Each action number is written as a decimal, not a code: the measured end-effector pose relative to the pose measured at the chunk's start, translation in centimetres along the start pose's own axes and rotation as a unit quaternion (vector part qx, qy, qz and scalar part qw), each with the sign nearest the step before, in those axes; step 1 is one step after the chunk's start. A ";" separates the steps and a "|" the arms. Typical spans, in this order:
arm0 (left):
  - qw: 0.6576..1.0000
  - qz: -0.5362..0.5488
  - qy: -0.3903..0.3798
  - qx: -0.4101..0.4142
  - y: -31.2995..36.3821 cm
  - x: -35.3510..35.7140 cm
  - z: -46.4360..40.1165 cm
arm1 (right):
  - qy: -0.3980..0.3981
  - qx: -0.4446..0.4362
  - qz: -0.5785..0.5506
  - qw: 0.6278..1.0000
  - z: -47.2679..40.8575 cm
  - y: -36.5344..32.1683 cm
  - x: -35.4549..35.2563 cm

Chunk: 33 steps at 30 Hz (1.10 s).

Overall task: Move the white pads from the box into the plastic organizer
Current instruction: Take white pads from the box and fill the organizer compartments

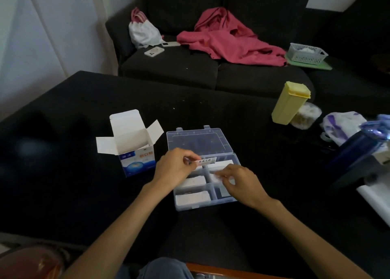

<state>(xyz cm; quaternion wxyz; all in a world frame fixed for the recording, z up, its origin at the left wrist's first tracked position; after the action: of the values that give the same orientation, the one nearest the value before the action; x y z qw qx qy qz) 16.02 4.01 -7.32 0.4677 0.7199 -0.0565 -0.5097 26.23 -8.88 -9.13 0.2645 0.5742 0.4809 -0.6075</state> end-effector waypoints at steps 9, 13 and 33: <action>0.992 -0.073 -0.004 0.104 3.4 4.2 -0.2 | 0.051 0.100 -0.120 0.986 0.3 4.2 -2.5; 0.975 -0.130 0.014 0.180 4.8 4.6 -0.5 | 0.035 0.216 -0.259 0.941 -1.1 6.7 -2.6; 0.970 -0.159 -0.087 0.160 2.1 6.2 -1.8 | -0.032 0.016 0.103 0.994 -3.4 3.2 -0.1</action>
<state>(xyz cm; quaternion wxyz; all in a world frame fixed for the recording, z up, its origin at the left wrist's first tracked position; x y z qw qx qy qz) 21.22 0.52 -9.89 0.2529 0.7381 -0.0621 -0.6225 30.58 -7.13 -9.49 0.3319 0.6054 0.4007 -0.6023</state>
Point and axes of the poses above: each hand's wrist, its own z-axis away from the middle knuckle, its own x-axis out of the palm, y = z × x, the point moved 9 cm from there along -z, towards the middle knuckle, and after that the axes turned 5 degrees about z, right-handed, at the moved point
